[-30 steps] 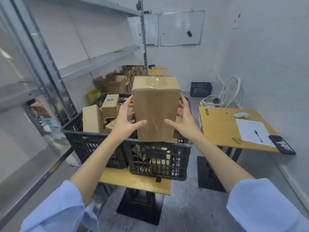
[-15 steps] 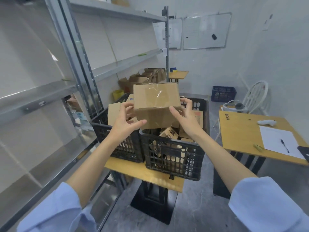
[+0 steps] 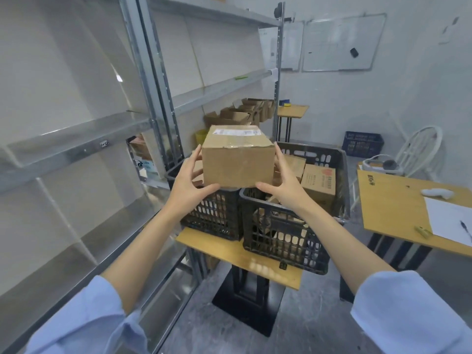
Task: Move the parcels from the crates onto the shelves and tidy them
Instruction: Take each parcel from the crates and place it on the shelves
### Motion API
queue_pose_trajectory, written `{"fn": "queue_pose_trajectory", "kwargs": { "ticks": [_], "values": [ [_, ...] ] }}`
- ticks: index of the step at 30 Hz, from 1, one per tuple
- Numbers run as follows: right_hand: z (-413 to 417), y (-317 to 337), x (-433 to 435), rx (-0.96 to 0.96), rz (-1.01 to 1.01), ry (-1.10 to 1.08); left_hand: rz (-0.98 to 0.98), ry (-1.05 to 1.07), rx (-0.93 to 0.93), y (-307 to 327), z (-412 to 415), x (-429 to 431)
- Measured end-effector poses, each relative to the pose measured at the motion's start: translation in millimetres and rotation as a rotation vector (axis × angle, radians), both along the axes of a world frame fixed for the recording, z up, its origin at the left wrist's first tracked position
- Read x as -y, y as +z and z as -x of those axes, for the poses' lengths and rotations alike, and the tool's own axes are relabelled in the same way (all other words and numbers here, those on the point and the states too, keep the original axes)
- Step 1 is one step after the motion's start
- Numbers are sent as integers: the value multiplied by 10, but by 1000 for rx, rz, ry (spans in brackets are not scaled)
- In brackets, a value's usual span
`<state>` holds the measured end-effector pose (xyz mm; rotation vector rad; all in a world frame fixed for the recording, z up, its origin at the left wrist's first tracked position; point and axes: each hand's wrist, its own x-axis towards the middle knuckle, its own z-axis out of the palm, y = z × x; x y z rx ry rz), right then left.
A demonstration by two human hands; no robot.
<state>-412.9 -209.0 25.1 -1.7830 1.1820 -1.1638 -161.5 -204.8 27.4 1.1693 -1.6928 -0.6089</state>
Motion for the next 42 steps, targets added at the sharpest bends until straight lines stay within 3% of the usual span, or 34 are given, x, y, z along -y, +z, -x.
{"fn": "queue_pose_trajectory", "kwargs": {
  "ticks": [6,16,22,31,42],
  "values": [
    [-291,-19,42,-107,110,15,-4,-12,-65,-21,-288,-80],
    [-748,67,-60,69,35,144,-15,44,-197,36,-708,-308],
    [-1037,62,-93,140,-40,174,-17,76,-179,14,-960,-445],
    [-1413,-75,-128,-15,40,221,-8,139,-86,-40,-1293,-678],
    [-1981,49,-171,34,10,524,51,447,-112,-16,-1578,-1257]
  ]
}}
